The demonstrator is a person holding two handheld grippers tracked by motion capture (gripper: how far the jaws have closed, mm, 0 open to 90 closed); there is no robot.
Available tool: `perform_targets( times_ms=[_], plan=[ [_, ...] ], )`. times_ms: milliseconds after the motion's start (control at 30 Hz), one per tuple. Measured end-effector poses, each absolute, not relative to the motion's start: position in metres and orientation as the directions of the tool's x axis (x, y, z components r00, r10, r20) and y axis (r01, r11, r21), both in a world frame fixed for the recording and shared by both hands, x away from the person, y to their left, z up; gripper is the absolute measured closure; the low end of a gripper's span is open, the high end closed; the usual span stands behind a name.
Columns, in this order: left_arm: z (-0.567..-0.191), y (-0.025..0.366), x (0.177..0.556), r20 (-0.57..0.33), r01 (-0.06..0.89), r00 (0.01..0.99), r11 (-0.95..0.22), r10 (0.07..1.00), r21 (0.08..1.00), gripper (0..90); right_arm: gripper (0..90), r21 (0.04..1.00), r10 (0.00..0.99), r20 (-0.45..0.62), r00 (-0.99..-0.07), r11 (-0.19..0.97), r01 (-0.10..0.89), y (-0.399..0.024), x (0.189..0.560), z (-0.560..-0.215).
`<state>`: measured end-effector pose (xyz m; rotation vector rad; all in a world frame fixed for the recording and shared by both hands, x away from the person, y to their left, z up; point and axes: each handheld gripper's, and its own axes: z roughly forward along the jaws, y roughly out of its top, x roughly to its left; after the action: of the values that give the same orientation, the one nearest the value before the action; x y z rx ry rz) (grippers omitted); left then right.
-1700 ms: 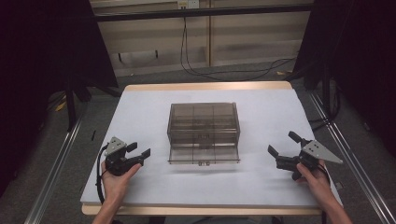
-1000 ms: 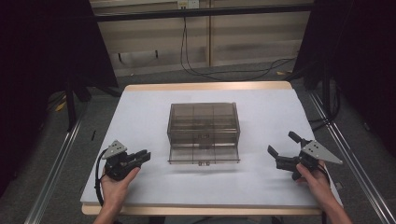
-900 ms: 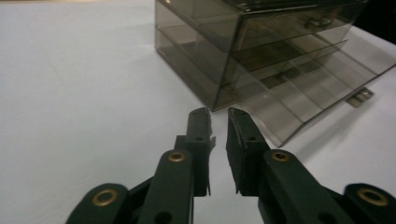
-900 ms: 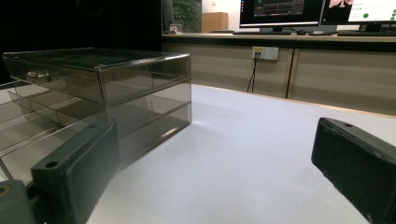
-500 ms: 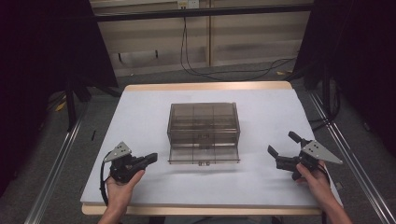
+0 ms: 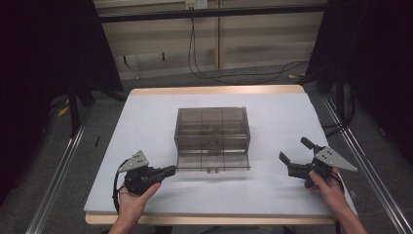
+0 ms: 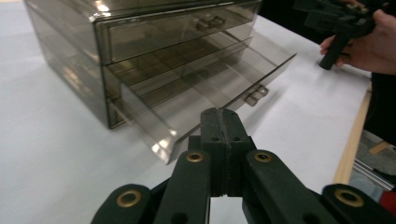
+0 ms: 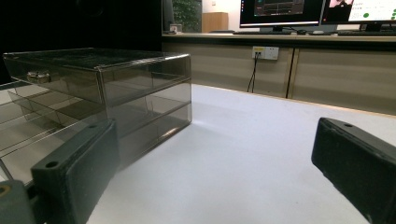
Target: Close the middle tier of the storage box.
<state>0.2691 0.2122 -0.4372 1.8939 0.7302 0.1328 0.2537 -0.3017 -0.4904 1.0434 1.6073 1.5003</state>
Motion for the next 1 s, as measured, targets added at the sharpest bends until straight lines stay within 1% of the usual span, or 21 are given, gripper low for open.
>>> perform_targets(
  times_ms=[167, 400, 500, 667, 833, 1000],
  plan=[
    [-0.437, 0.204, 0.266, -0.227, 0.42, 0.827, -0.296, 0.515, 0.858, 90.0, 0.7, 0.995, 0.899, 0.036, -0.436, 0.008, 0.097, -0.302, 0.254, -0.49],
    [-0.436, 0.196, 0.268, -0.236, 0.406, 0.853, -0.306, 0.465, 0.861, 90.0, 0.7, 0.995, 0.899, 0.036, -0.436, 0.007, 0.097, -0.302, 0.254, -0.49],
    [-0.435, 0.191, 0.268, -0.224, 0.391, 0.865, -0.323, 0.449, 0.862, 90.0, 0.7, 0.995, 0.899, 0.035, -0.436, 0.009, 0.098, -0.302, 0.254, -0.49],
    [-0.435, 0.183, 0.269, -0.228, 0.383, 0.877, -0.33, 0.423, 0.862, 90.0, 0.7, 0.995, 0.899, 0.036, -0.436, 0.008, 0.098, -0.302, 0.254, -0.49],
    [-0.434, 0.177, 0.268, -0.195, 0.352, 0.897, -0.376, 0.396, 0.857, 90.0, 0.7, 0.995, 0.899, 0.034, -0.436, 0.009, 0.098, -0.302, 0.254, -0.49],
    [-0.433, 0.172, 0.268, -0.191, 0.344, 0.903, -0.383, 0.384, 0.857, 90.0, 0.7, 0.995, 0.899, 0.035, -0.436, 0.009, 0.098, -0.302, 0.254, -0.49]
  ],
)
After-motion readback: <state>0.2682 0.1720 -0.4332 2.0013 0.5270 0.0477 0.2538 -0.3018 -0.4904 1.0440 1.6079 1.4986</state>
